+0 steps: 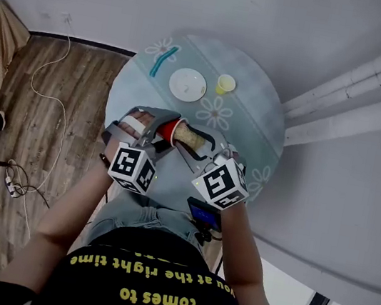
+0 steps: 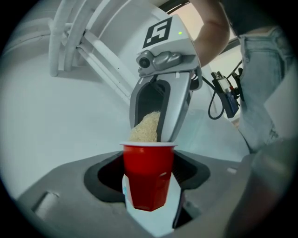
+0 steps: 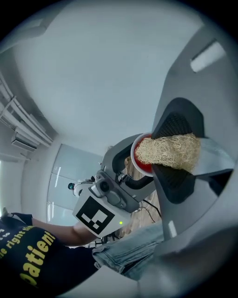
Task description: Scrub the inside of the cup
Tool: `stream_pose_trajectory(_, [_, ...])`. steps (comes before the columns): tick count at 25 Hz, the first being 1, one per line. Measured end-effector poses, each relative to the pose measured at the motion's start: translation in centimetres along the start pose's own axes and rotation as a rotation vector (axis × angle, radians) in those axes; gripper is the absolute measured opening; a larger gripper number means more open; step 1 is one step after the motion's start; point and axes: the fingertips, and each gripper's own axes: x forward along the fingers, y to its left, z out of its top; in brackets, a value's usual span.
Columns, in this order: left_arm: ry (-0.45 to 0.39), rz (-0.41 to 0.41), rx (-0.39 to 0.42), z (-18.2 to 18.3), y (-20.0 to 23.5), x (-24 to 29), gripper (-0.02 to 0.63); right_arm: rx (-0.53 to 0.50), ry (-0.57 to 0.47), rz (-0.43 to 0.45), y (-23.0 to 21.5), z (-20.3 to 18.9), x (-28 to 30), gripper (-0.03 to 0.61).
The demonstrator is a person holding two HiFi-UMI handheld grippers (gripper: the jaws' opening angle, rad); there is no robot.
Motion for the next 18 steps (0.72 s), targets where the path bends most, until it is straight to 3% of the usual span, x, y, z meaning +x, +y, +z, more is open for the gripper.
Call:
stream_pose_trajectory(7, [-0.015,0.015,-0.02,-0.3,0.1,-0.5,0.308,0.022,0.025,-0.047,-1.0,-0.2,-0.5,0.16])
stream_pose_trajectory(15, [-0.005,0.019,-0.029,-0.9,0.4,-0.3,0.308,0.008,0.024,0.027,0.4,0.2,-1.0,0.16])
stream_pose_trajectory(18, [-0.013,0.024,-0.036,-0.9,0.7,-0.3,0.308,-0.005,0.022,0.018,0.2,0.8,-0.9,0.16])
